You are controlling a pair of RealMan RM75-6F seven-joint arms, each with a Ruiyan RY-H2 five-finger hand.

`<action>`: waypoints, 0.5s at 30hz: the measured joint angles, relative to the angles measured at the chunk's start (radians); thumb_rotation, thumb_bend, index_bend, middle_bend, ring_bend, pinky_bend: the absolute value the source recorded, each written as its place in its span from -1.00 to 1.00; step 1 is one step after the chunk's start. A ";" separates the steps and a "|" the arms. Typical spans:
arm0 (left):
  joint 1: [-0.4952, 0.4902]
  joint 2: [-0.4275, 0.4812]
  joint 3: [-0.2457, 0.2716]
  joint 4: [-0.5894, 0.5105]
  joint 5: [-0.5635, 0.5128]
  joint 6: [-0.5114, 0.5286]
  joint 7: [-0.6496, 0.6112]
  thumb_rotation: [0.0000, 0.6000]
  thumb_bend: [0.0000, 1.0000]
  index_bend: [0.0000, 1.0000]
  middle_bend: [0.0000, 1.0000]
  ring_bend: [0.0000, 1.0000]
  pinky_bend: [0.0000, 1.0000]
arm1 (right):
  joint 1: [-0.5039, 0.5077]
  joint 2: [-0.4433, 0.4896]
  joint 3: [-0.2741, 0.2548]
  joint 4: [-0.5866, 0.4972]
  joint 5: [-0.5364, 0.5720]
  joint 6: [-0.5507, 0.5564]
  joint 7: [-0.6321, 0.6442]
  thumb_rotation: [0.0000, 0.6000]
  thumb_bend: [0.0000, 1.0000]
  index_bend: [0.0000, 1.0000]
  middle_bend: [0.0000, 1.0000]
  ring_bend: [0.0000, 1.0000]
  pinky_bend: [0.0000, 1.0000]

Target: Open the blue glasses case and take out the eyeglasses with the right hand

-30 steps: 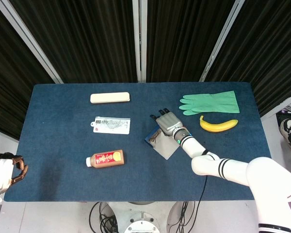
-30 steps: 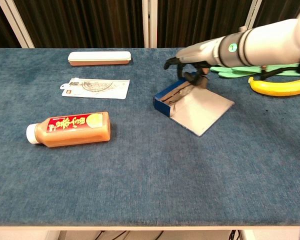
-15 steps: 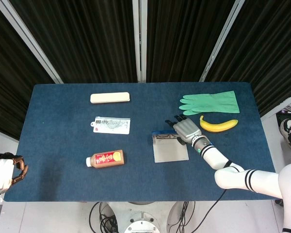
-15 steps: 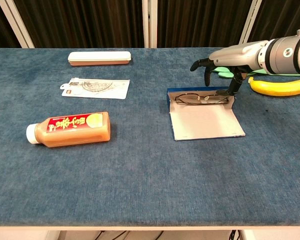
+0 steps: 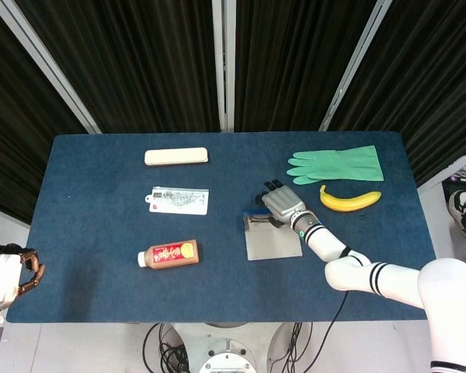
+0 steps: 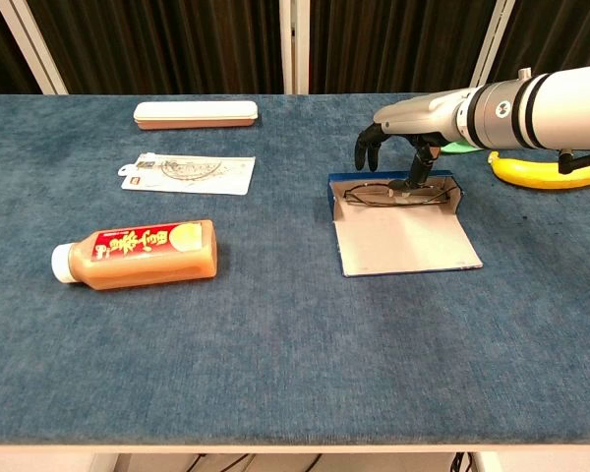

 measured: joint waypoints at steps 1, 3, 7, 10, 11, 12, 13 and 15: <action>0.000 0.000 0.000 0.000 0.000 0.000 -0.001 1.00 -0.25 0.33 0.31 -0.15 -0.19 | 0.000 0.000 -0.002 0.002 0.003 0.000 -0.003 1.00 -0.16 -0.41 -0.50 -1.00 -1.00; -0.001 0.001 0.000 0.000 0.001 -0.001 -0.002 1.00 -0.25 0.33 0.31 -0.15 -0.19 | 0.001 0.000 -0.004 0.003 0.009 0.000 -0.006 1.00 -0.14 -0.38 -0.50 -1.00 -1.00; 0.000 0.001 0.001 0.000 0.001 0.000 -0.002 1.00 -0.25 0.33 0.31 -0.15 -0.19 | 0.001 -0.001 -0.007 0.007 0.021 0.003 -0.012 1.00 -0.13 -0.32 -0.50 -1.00 -1.00; 0.000 0.001 0.001 0.000 0.001 0.000 0.000 1.00 -0.25 0.33 0.31 -0.15 -0.19 | 0.002 -0.002 -0.007 0.012 0.027 0.002 -0.014 1.00 -0.13 -0.28 -0.49 -1.00 -1.00; 0.000 0.001 0.000 -0.001 0.001 0.000 0.001 1.00 -0.25 0.33 0.31 -0.15 -0.19 | 0.002 -0.002 -0.007 0.013 0.029 0.001 -0.015 1.00 -0.12 -0.27 -0.48 -1.00 -1.00; -0.001 0.000 0.000 -0.001 0.000 -0.001 0.001 1.00 -0.25 0.33 0.31 -0.15 -0.19 | 0.002 -0.003 -0.007 0.014 0.030 0.001 -0.015 1.00 -0.12 -0.26 -0.48 -1.00 -1.00; -0.001 0.000 0.000 -0.001 0.000 0.000 0.001 1.00 -0.25 0.33 0.31 -0.15 -0.19 | 0.002 -0.004 -0.007 0.016 0.030 0.000 -0.015 1.00 -0.12 -0.24 -0.47 -1.00 -1.00; 0.000 0.000 0.000 -0.001 0.000 0.000 0.002 1.00 -0.25 0.33 0.31 -0.15 -0.19 | 0.002 -0.005 -0.008 0.019 0.032 -0.002 -0.016 1.00 -0.12 -0.22 -0.46 -1.00 -1.00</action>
